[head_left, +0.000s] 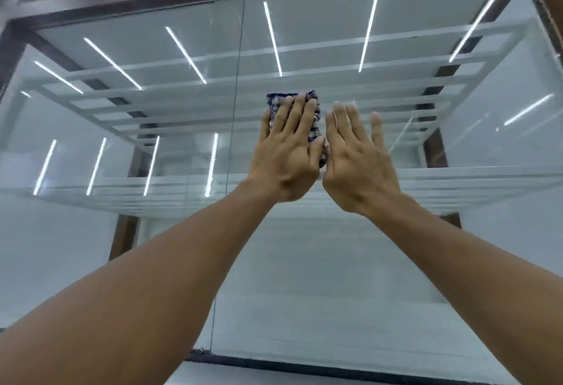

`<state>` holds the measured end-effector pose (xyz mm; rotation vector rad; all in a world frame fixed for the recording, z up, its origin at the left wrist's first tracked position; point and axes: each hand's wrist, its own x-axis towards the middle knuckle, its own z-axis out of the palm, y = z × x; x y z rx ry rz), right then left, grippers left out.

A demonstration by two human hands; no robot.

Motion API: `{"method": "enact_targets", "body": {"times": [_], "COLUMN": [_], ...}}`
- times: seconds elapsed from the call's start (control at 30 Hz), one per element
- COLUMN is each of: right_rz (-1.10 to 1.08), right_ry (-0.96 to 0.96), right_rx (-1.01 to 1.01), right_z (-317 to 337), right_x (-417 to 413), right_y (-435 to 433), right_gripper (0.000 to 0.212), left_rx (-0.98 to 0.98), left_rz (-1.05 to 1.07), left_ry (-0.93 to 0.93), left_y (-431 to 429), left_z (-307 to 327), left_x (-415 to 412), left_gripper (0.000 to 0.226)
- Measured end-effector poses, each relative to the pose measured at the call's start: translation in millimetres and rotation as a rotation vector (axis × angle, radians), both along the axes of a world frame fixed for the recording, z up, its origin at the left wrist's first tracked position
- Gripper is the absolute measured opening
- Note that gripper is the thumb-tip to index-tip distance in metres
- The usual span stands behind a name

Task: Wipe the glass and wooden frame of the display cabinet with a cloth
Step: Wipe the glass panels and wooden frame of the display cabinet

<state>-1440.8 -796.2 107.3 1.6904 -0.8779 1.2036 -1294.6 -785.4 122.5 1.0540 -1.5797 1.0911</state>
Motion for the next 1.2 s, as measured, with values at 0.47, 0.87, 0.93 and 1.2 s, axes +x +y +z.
{"method": "enact_targets", "body": {"times": [0.47, 0.87, 0.93, 1.2], "right_rz": [-0.001, -0.015, -0.02, -0.098], "right_ry": [0.093, 0.015, -0.02, -0.194], "right_rx": [-0.004, -0.021, -0.019, 0.007], "right_z": [-28, -47, -46, -51], "right_x": [71, -44, -66, -184], "right_y": [-1, -10, -12, -16], "right_gripper": [0.061, 0.064, 0.064, 0.062], "left_rx": [-0.011, 0.001, 0.023, 0.036], "left_rz": [0.042, 0.012, -0.018, 0.021], "left_ry": [-0.046, -0.094, 0.028, -0.233], "left_y": [10, -1, -1, -8], "left_z": [-96, -57, -39, -42], "left_x": [105, -12, -44, -139], "left_gripper": [0.069, 0.072, 0.073, 0.069]}}
